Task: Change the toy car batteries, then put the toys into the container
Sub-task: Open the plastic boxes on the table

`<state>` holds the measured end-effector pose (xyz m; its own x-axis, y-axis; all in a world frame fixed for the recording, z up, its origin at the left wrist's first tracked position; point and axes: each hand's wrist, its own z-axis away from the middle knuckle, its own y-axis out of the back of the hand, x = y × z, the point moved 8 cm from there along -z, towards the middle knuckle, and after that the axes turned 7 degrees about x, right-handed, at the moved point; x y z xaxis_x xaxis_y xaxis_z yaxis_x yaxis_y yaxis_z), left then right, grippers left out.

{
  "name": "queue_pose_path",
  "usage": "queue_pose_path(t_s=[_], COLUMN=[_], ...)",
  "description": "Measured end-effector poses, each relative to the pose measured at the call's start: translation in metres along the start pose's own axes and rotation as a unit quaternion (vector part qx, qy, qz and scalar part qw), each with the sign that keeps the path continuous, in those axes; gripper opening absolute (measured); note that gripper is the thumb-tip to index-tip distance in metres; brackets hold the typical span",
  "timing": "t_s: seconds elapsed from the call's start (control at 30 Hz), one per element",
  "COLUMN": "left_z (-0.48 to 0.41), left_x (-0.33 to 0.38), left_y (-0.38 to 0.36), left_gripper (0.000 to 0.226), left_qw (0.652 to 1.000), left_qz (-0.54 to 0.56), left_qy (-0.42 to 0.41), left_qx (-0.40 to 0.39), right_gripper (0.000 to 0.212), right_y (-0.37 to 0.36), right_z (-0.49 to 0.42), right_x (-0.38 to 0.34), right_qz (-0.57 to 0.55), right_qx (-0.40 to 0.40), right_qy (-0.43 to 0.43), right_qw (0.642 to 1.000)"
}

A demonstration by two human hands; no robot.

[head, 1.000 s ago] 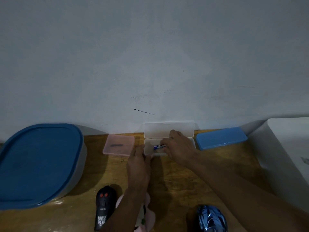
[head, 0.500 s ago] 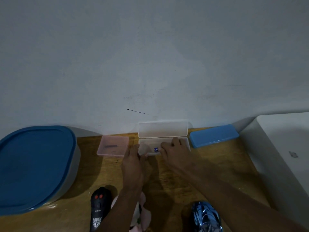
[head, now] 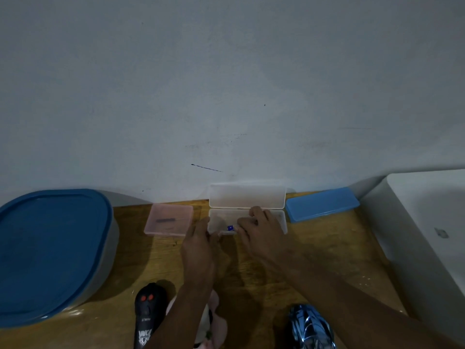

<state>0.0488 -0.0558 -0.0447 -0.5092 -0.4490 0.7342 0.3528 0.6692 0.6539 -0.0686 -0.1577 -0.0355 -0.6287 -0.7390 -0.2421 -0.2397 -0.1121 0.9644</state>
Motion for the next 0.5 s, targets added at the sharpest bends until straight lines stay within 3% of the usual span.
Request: queue_pose_path(t_s=[0.1, 0.5], left_z=[-0.001, 0.003], left_x=[-0.001, 0.005], left_y=[-0.001, 0.011], left_gripper=[0.028, 0.032], left_qw=[1.000, 1.000], left_qz=[-0.001, 0.006], left_qy=[-0.002, -0.012], left_qx=[-0.003, 0.010], right_gripper=[0.047, 0.033], right_y=[-0.007, -0.005], right_z=[0.000, -0.010], right_x=[-0.004, -0.004], right_qz=[0.011, 0.012], right_qx=[-0.005, 0.065], right_qy=[-0.004, 0.007], right_qw=[1.000, 0.998])
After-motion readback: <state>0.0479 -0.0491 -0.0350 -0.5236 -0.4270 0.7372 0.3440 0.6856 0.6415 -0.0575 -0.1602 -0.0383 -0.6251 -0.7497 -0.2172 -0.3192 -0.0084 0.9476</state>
